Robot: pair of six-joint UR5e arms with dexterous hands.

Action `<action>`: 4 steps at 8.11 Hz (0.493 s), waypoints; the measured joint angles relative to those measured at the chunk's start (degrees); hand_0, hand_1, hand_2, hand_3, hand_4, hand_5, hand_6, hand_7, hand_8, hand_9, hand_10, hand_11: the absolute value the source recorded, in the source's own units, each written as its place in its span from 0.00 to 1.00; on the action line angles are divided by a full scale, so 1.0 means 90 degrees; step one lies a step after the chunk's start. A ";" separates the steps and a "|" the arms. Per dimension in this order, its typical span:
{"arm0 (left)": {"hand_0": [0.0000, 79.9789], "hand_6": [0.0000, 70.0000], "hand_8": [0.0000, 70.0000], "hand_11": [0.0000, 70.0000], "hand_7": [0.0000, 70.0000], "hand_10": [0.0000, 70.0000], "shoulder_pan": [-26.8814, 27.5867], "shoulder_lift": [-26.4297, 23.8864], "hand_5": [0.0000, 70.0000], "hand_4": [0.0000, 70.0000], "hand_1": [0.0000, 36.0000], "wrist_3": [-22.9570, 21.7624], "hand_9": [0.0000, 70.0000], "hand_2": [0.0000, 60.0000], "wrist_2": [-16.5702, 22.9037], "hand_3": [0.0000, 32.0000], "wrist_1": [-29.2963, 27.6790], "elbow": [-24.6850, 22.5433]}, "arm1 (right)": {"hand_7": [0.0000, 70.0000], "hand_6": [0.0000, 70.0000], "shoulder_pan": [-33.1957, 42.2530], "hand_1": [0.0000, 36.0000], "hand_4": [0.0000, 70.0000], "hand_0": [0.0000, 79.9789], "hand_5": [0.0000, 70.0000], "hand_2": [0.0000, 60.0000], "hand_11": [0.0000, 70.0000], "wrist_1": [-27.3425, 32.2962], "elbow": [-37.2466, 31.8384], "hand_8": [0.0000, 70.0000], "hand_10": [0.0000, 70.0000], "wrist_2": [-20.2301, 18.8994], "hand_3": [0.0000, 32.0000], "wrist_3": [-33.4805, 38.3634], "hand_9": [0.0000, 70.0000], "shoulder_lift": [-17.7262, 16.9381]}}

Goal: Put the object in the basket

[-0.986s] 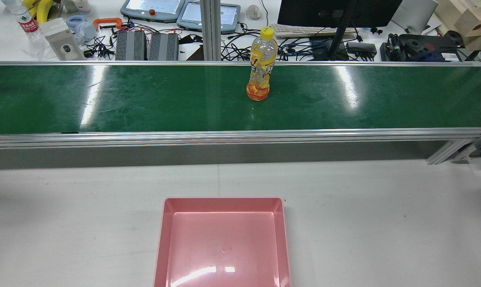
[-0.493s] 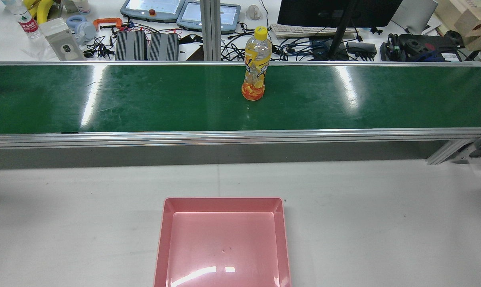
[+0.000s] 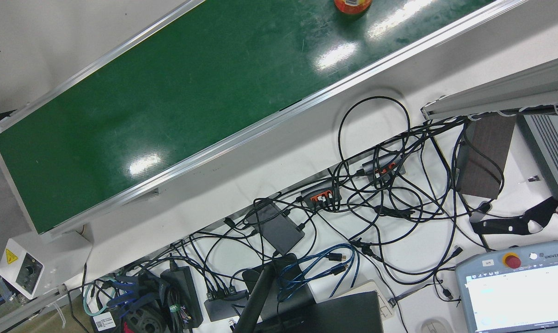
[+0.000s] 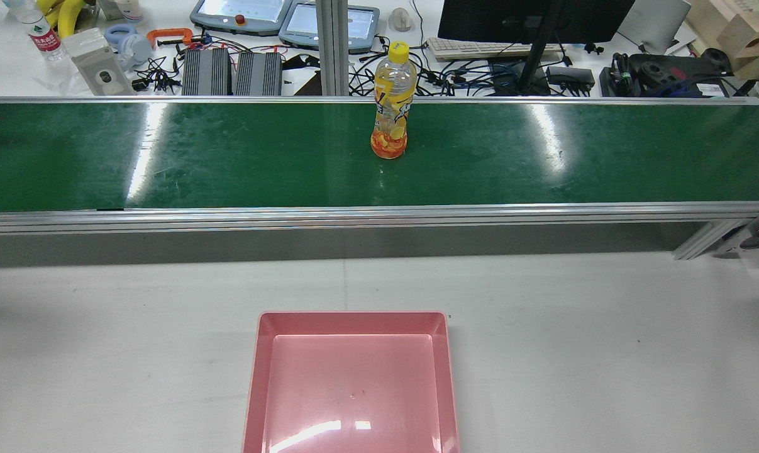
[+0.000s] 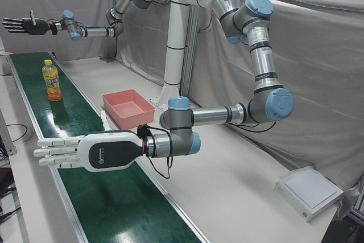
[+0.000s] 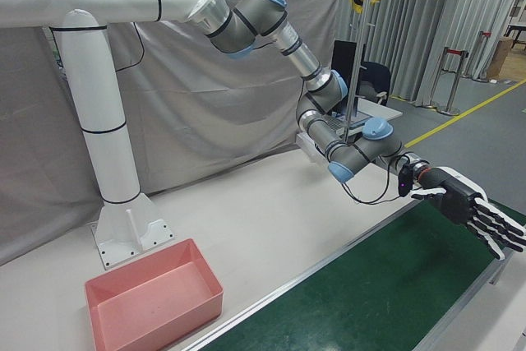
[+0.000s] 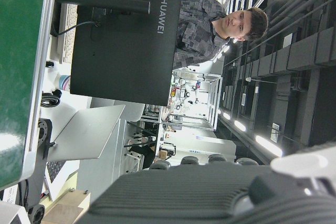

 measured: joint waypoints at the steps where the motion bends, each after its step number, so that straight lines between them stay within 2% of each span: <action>1: 0.59 0.00 0.00 0.15 0.00 0.09 -0.0001 -0.0001 0.08 0.00 0.34 0.0002 0.00 0.03 0.0003 0.00 0.0001 0.0002 | 0.00 0.00 0.0000 0.00 0.00 0.00 0.00 0.00 0.00 0.0000 0.0000 0.00 0.00 0.0000 0.00 0.0000 0.00 0.0000; 4: 0.59 0.00 0.00 0.15 0.00 0.09 -0.0006 0.0015 0.09 0.00 0.34 0.0013 0.00 0.04 0.0001 0.00 -0.0001 0.0017 | 0.00 0.00 0.0000 0.00 0.00 0.00 0.00 0.00 0.00 0.0000 0.0002 0.00 0.00 0.0000 0.00 0.0000 0.00 0.0000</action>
